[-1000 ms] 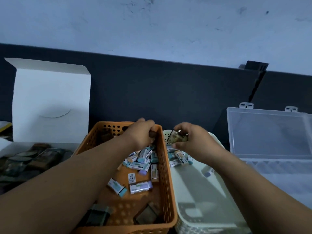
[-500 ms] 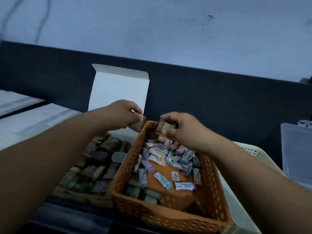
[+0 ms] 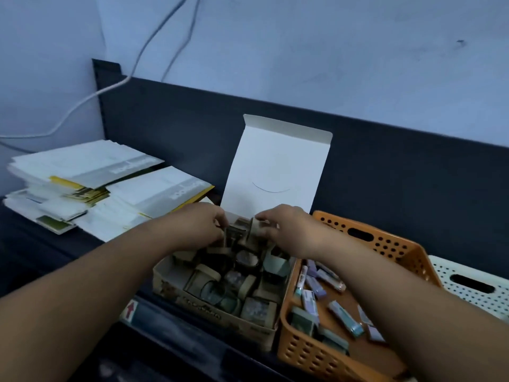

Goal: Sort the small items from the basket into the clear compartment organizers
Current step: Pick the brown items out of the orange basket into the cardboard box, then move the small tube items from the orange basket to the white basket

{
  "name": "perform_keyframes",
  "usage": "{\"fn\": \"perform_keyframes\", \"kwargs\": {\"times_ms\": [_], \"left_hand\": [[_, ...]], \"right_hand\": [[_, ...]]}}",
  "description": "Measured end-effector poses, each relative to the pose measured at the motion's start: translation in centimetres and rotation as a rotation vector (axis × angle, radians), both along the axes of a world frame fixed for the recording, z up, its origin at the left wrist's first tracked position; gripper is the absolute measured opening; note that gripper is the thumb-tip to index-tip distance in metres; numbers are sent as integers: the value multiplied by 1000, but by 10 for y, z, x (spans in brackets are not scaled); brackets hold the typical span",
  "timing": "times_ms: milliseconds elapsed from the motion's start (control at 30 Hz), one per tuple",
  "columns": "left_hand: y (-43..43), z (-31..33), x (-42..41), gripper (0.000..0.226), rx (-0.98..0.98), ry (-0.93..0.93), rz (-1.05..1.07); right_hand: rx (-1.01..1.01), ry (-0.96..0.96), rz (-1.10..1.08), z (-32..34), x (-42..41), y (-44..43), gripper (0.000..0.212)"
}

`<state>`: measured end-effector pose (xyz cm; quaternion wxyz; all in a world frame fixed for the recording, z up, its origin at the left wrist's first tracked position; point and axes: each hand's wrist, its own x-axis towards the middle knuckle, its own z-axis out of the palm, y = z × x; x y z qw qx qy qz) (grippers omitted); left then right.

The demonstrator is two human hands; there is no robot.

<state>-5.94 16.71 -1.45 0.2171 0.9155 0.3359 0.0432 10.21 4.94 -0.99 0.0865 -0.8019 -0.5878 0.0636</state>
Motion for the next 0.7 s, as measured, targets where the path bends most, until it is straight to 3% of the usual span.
{"fn": "perform_keyframes", "kwargs": {"times_ms": [133, 200, 267, 400, 533, 700], "left_hand": [[-6, 9, 8, 32, 3, -73, -4], [-12, 11, 17, 33, -4, -110, -51], [-20, 11, 30, 34, -15, -123, -110], [-45, 9, 55, 37, -34, -159, -236], [-71, 4, 78, 49, -16, -133, -356], [-85, -13, 93, 67, 254, 77, -421]], "right_hand": [[-122, -126, -75, 1, 10, -11, 36], [-169, -29, -85, -1, 13, -23, 34], [-51, 105, -128, 1, 20, -34, 38], [174, 97, -265, 12, 45, -64, 30], [-141, 20, -362, 4, 60, -108, 39], [-332, -51, -396, -16, 62, -136, 54]]}}
